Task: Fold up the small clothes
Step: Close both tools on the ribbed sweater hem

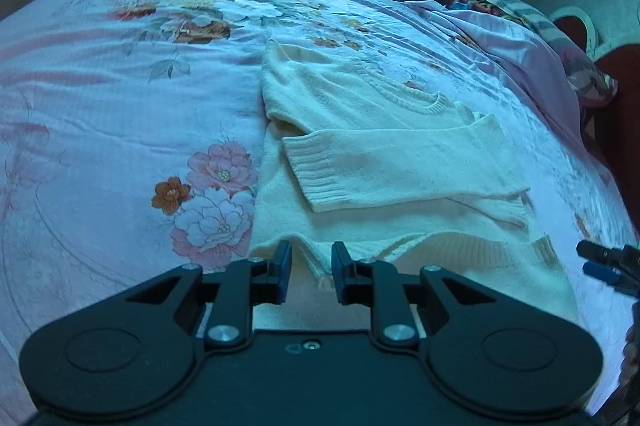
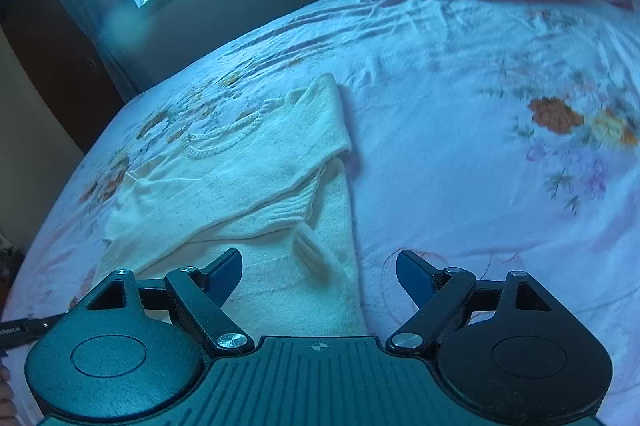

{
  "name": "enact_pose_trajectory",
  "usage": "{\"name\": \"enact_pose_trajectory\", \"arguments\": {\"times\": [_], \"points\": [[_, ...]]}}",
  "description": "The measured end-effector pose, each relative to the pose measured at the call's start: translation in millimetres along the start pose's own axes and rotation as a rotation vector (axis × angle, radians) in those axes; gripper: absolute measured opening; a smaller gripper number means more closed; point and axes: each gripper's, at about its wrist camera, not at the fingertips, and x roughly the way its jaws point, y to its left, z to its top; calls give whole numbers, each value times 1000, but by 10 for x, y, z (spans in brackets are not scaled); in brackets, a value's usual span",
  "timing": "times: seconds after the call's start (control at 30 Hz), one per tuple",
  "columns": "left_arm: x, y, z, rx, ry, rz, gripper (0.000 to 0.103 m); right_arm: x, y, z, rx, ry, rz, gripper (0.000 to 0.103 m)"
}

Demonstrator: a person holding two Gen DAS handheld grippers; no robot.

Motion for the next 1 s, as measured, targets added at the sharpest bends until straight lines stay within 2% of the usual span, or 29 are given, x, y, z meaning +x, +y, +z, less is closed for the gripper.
{"name": "enact_pose_trajectory", "arguments": {"times": [0.07,0.13,0.23,0.37,0.47,0.6,0.7,0.77,0.83,0.9,0.93,1.0], "points": [[23,-41,6,85,7,13,19,1,32,11,-54,-7,-23,84],[67,-57,19,130,17,21,19,73,84,-9,-106,11,-42,83],[60,-43,43,169,7,11,21,158,113,-59,-131,41,-32,67],[14,37,85,221,-1,8,32,241,148,-80,-175,62,-25,66],[30,79,125,275,21,-30,40,293,148,-51,-179,67,-18,66],[141,-1,118,390,29,-40,44,375,160,-15,-185,83,-14,66],[267,-71,105,441,53,-61,44,448,183,-23,-202,108,-9,55],[333,-110,74,472,65,-62,44,483,180,-38,-204,122,-5,53],[399,-129,54,491,77,-53,39,518,176,-55,-211,135,0,53],[456,-106,56,475,90,-61,27,556,175,-68,-219,147,-2,50],[470,-94,61,462,88,-60,11,572,168,-69,-218,150,2,46],[480,-68,74,432,86,-63,6,601,167,-59,-227,158,0,42]]}}
